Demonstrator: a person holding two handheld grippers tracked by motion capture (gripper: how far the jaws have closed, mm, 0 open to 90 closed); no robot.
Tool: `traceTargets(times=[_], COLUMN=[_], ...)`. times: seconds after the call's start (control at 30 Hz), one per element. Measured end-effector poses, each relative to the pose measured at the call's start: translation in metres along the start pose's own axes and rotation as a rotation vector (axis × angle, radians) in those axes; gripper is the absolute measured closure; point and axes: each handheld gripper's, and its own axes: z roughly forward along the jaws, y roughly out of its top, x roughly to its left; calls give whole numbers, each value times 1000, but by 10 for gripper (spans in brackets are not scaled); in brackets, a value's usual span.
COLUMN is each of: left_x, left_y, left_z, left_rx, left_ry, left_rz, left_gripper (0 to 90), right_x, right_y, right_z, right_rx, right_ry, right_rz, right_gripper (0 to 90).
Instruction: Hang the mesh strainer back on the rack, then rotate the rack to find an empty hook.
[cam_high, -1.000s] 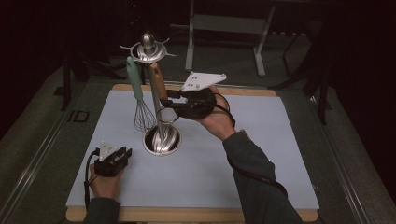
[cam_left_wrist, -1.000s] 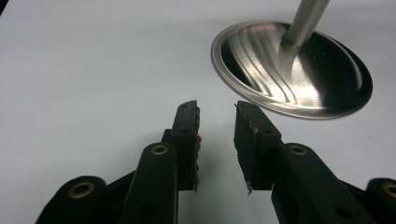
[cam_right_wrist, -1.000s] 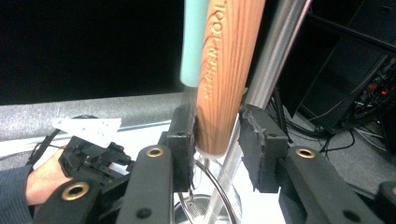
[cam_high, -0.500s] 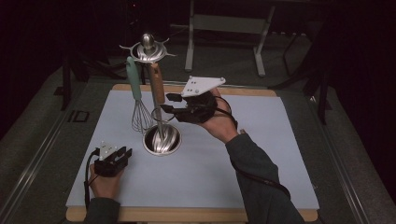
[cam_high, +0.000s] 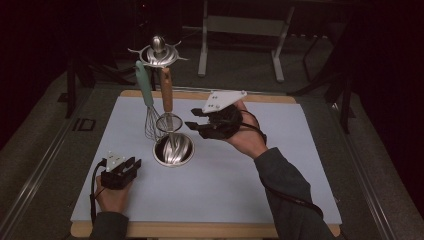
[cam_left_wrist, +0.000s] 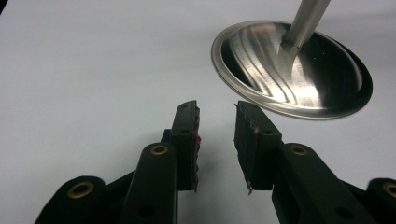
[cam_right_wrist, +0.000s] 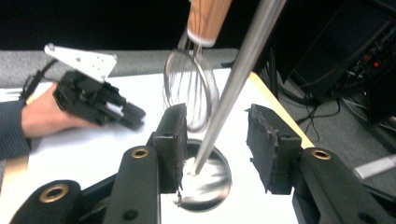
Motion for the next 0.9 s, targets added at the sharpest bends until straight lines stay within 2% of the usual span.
traceTargets(times=[0.27,0.33,0.57,0.67,0.73,0.77,0.8,0.83,0.87,0.9], left_x=[0,0,0,0,2,2,1,1,-1,-3], left_y=[0,0,0,-1,1,1,5,5,9,11], left_z=[0,0,-1,-3,-7,-7,-12,-12,-18,-21], left_rx=[-1,-3,-12,-26,-52,-52,-77,-77,-102,-120], left_ry=[0,0,4,-10,-29,-29,-46,-46,-69,-86], left_rz=[0,-3,1,-3,-11,-11,-14,-14,4,1], left_gripper=[702,702,711,768,825,848,878,894,900,900], right_x=[-7,-9,-12,-10,-9,-9,-7,-7,-6,-5], right_y=[-18,-26,-47,-62,-70,-70,-79,-79,-86,-90], right_z=[-11,-12,-14,-15,-15,-15,-13,-13,-13,-14], right_rx=[58,87,118,126,126,126,135,135,148,143], right_ry=[-25,-36,-53,-42,-32,-32,-28,-28,-41,-49], right_rz=[14,19,39,66,79,79,92,92,98,107], right_gripper=[566,563,554,551,551,551,550,550,550,549])
